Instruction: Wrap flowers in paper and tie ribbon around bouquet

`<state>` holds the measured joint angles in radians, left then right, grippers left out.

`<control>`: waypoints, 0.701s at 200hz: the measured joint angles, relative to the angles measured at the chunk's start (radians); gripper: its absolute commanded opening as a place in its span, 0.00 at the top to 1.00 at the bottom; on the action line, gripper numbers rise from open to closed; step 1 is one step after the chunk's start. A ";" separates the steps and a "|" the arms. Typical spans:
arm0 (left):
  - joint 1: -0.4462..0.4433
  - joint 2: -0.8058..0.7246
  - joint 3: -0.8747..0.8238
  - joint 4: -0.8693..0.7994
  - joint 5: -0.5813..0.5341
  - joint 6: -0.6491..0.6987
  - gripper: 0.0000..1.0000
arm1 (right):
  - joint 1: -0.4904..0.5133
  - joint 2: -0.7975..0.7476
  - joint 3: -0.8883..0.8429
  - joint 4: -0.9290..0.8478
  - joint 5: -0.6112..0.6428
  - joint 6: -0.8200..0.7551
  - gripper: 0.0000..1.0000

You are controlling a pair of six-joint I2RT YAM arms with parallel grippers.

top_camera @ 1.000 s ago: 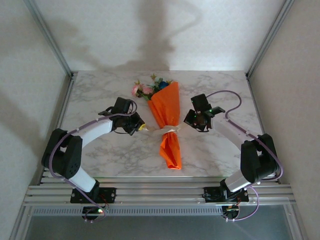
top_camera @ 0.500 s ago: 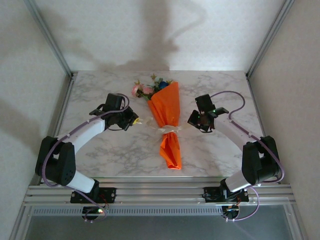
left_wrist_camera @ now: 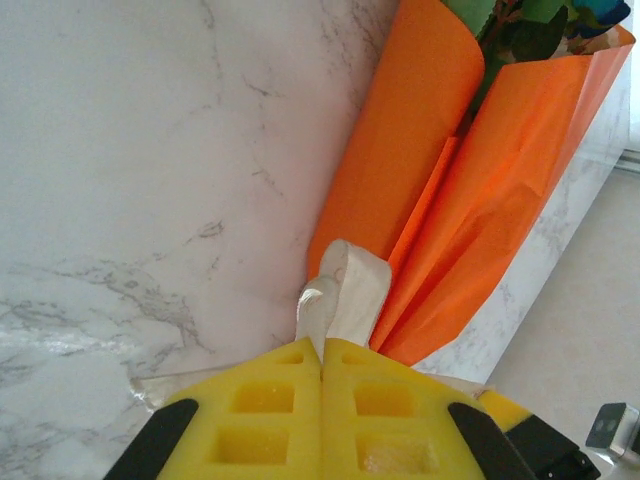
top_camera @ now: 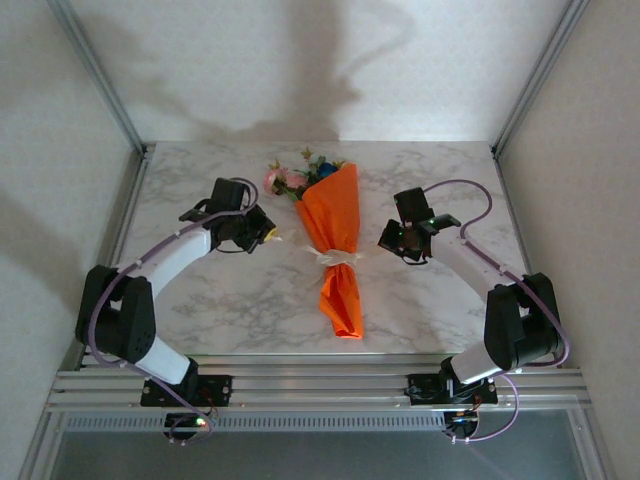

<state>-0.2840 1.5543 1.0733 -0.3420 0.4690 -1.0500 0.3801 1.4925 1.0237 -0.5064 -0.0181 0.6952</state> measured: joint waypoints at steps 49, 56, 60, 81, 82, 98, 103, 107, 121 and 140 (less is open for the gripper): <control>0.001 0.037 0.035 -0.008 -0.021 0.011 1.00 | -0.004 -0.001 0.000 0.001 0.000 -0.023 1.00; 0.001 0.043 0.035 -0.008 -0.019 0.011 0.95 | -0.004 -0.001 0.000 0.003 -0.002 -0.026 1.00; 0.001 0.047 0.035 -0.007 -0.017 0.011 0.91 | -0.004 -0.001 0.000 0.005 -0.005 -0.027 1.00; 0.001 0.069 0.033 -0.002 -0.005 0.006 0.74 | -0.004 -0.001 0.000 0.021 -0.028 -0.035 1.00; 0.001 0.070 0.033 -0.001 -0.005 0.003 0.73 | -0.004 -0.001 0.000 0.022 -0.029 -0.037 1.00; 0.001 0.083 0.031 0.005 0.009 -0.007 0.63 | -0.004 0.000 0.000 0.031 -0.058 -0.047 1.00; 0.001 0.085 0.030 0.005 0.011 -0.012 0.60 | -0.004 0.000 0.000 0.034 -0.066 -0.050 1.00; 0.001 0.085 0.030 0.005 0.013 -0.010 0.59 | -0.004 0.000 0.000 0.035 -0.071 -0.050 1.00; 0.001 0.084 0.030 0.003 0.016 -0.018 0.55 | -0.004 0.003 0.000 0.041 -0.088 -0.053 1.00; 0.001 0.080 0.030 -0.013 0.011 -0.024 0.53 | -0.004 0.009 0.000 0.043 -0.099 -0.054 1.00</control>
<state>-0.2832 1.6348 1.1030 -0.3550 0.4797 -1.0737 0.3763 1.5017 1.0237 -0.4637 -0.1169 0.6415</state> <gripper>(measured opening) 0.462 0.056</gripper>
